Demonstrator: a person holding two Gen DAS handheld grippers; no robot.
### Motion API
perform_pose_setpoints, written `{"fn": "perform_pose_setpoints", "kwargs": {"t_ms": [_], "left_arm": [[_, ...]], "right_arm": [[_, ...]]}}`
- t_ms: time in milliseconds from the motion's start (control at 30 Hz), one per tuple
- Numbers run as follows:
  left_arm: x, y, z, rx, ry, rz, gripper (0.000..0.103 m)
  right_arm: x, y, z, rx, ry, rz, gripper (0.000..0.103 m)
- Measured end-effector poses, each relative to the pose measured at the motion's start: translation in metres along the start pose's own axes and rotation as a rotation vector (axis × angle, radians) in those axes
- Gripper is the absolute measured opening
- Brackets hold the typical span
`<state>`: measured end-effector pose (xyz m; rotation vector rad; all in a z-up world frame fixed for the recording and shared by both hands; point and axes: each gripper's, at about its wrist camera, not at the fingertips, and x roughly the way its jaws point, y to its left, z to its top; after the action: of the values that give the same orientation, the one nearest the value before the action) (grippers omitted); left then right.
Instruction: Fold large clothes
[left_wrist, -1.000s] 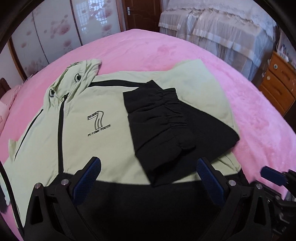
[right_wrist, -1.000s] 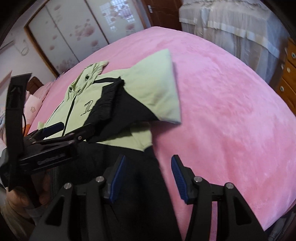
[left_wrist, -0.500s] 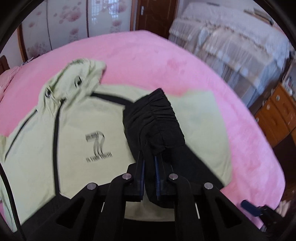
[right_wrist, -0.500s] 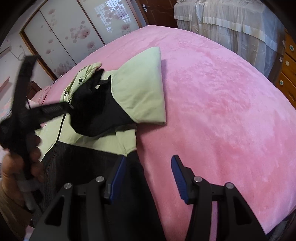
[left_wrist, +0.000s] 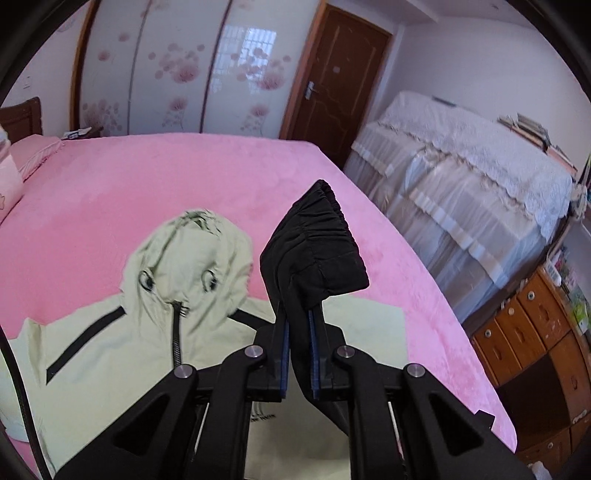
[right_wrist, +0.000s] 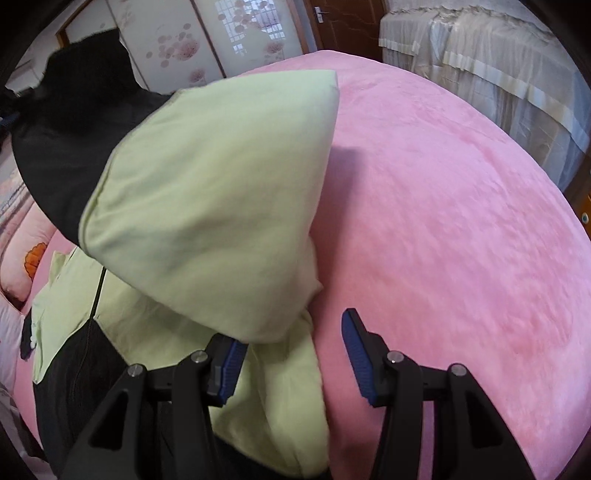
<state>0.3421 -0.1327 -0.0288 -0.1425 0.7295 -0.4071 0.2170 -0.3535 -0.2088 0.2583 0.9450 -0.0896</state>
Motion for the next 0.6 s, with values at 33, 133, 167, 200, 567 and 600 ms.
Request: {"fn": "perform_pose_setpoints", "kwargs": {"t_ms": [33, 133, 167, 200, 567, 600], "left_arm": [[-0.004, 0.014, -0.001, -0.023, -0.014, 0.005, 0.007], [-0.004, 0.055, -0.02, -0.091, -0.016, 0.03, 0.007], [0.0, 0.073, -0.034, -0.12, 0.0, 0.047, 0.007], [0.007, 0.092, -0.05, -0.153, 0.019, 0.071, 0.007], [0.05, 0.216, -0.165, -0.434, 0.21, 0.048, 0.037], [0.048, 0.213, -0.162, -0.417, 0.203, 0.043, 0.051]], "right_arm": [[0.004, 0.003, 0.003, -0.011, 0.004, -0.016, 0.021], [0.01, 0.011, 0.007, -0.031, 0.013, -0.058, 0.017], [0.011, 0.014, 0.006, -0.047, 0.014, -0.074, 0.017], [0.013, 0.017, 0.004, -0.063, 0.023, -0.092, 0.017], [-0.004, 0.027, -0.015, -0.144, 0.1, -0.108, 0.036], [-0.011, 0.027, -0.016, -0.154, 0.098, -0.095, 0.036]]}}
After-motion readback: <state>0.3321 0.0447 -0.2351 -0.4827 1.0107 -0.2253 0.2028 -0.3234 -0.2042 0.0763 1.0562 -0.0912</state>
